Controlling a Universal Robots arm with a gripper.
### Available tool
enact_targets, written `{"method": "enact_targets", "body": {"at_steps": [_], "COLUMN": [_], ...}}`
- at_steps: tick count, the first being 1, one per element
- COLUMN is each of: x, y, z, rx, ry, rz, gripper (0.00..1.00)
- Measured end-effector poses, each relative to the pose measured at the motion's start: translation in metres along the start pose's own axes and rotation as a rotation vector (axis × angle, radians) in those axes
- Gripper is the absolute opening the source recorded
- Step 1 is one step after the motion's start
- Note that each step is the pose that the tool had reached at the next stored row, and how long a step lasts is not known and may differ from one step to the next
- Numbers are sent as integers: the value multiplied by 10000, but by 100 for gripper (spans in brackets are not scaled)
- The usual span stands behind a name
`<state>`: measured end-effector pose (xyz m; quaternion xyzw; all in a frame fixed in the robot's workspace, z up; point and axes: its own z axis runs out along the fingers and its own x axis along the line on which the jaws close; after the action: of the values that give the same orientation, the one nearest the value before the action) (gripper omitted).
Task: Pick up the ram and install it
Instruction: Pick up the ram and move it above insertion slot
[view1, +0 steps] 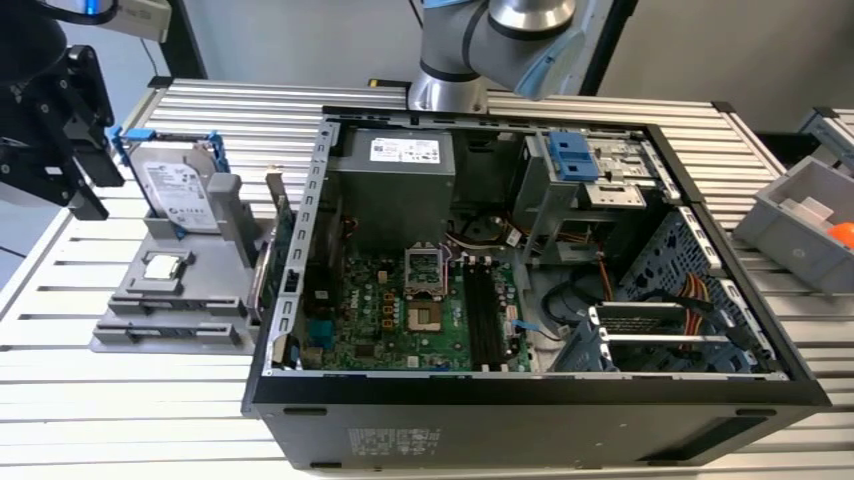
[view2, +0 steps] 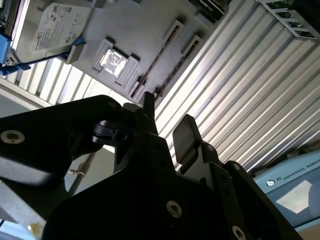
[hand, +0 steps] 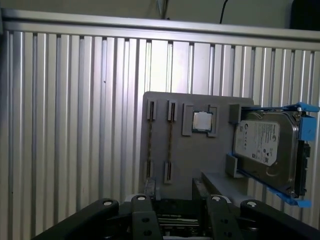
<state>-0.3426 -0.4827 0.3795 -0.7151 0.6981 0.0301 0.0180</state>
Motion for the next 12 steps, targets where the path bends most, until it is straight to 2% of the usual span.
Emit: {"method": "enact_targets", "body": {"at_steps": [12], "x": [6], "y": [-2], "z": [117], "rx": [2], "ry": [-2], "rz": [0], "gripper": [100]}}
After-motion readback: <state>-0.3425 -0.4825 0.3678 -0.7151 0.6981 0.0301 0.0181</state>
